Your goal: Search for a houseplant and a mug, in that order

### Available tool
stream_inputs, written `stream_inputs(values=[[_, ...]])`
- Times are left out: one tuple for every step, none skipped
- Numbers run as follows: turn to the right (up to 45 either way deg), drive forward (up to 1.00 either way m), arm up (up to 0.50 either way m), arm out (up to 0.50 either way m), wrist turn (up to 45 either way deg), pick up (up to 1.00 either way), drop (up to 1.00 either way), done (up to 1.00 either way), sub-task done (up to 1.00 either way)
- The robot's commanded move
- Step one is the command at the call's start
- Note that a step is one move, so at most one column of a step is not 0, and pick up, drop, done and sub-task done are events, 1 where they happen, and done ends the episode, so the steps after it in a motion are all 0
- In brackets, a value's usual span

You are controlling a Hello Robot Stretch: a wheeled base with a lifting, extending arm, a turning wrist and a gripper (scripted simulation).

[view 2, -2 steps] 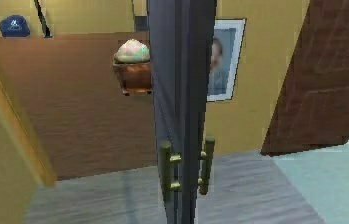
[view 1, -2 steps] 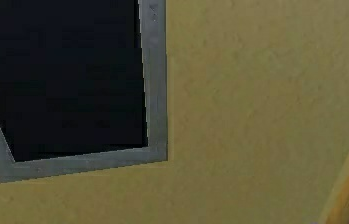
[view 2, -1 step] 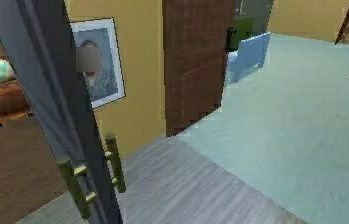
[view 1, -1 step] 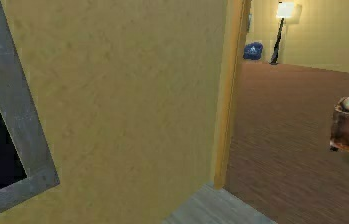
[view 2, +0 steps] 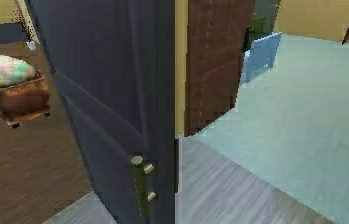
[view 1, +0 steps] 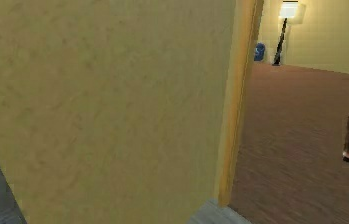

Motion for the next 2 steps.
stream_inputs(values=[[36.0,0.00,0.00,0.00,0.0,0.00,0.00,0.00,0.00],[0.0,1.00,0.00,0.00,0.0,0.00,0.00,0.00,0.00]])
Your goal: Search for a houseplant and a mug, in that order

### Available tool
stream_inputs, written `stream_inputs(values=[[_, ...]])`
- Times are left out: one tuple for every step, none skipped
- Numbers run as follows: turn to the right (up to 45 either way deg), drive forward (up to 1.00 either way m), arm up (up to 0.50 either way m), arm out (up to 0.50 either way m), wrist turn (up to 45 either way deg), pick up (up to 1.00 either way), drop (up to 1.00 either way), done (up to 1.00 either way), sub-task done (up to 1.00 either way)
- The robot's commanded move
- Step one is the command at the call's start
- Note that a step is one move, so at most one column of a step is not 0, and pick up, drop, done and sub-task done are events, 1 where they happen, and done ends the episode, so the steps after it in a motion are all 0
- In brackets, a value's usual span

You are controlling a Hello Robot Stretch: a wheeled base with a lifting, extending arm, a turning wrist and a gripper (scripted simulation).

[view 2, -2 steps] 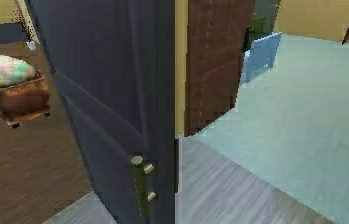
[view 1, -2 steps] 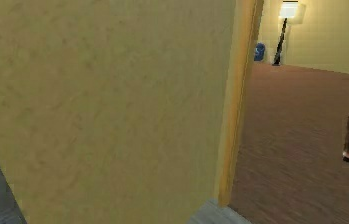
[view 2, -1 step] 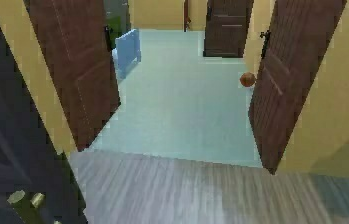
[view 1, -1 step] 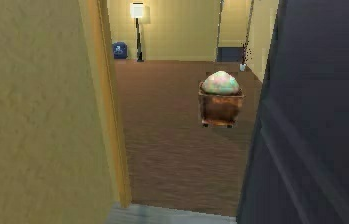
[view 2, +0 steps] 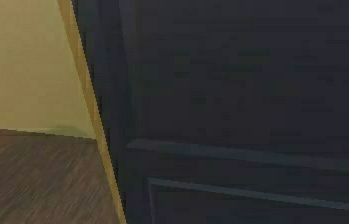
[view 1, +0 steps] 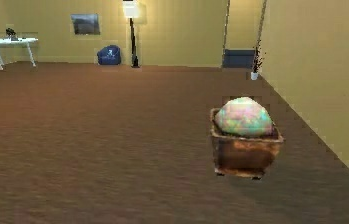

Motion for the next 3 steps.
stream_inputs(values=[[6.0,0.00,0.00,0.00,0.0,0.00,0.00,0.00,0.00],[0.0,0.35,0.00,0.00,0.0,0.00,0.00,0.00,0.00],[-12.0,0.00,0.00,0.00,0.0,0.00,0.00,0.00,0.00]])
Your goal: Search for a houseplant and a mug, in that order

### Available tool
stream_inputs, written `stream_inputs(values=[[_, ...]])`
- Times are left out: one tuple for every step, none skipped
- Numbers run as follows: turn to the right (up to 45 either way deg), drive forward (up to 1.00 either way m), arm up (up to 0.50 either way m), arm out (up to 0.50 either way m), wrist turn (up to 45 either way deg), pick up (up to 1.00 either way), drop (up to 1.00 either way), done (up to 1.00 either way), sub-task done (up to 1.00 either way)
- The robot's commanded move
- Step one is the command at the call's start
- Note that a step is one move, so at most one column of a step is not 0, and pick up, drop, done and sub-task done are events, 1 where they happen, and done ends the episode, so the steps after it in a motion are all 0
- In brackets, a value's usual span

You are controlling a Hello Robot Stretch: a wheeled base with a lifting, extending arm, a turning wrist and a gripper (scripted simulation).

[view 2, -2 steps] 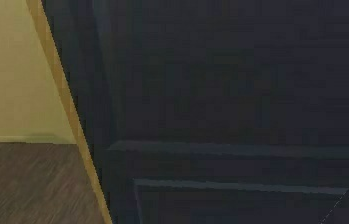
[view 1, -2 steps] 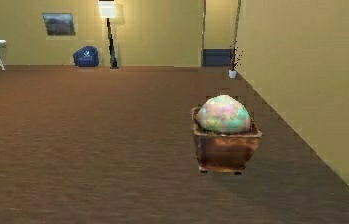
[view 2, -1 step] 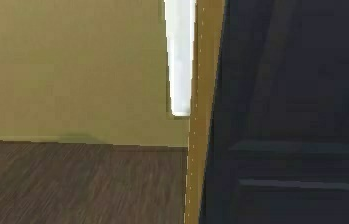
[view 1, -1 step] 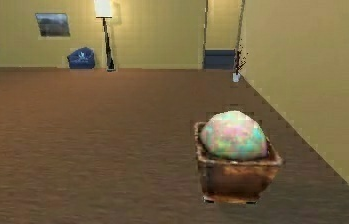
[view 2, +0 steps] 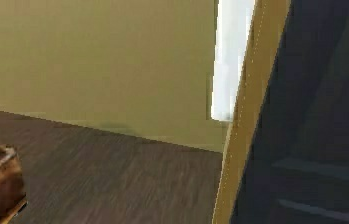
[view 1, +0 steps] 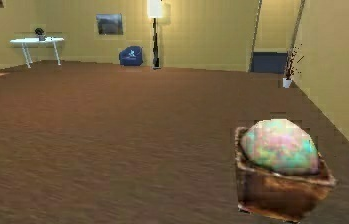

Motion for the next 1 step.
stream_inputs(values=[[0.0,1.00,0.00,0.00,0.0,0.00,0.00,0.00,0.00]])
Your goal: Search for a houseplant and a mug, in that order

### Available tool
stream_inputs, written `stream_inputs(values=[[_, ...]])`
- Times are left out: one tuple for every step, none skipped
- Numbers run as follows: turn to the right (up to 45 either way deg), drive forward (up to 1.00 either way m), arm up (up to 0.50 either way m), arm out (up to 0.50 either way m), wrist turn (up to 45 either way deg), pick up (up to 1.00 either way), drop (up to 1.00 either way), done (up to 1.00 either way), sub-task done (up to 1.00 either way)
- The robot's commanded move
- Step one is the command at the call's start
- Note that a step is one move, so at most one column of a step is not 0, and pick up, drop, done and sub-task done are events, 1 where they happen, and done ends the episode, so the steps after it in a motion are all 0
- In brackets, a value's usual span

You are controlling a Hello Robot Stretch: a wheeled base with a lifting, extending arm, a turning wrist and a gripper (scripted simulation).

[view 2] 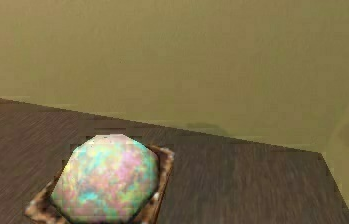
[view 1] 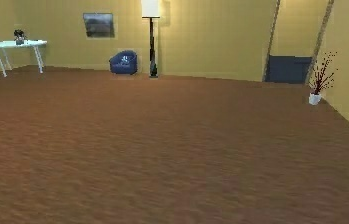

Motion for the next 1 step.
stream_inputs(values=[[6.0,0.00,0.00,0.00,0.0,0.00,0.00,0.00,0.00]])
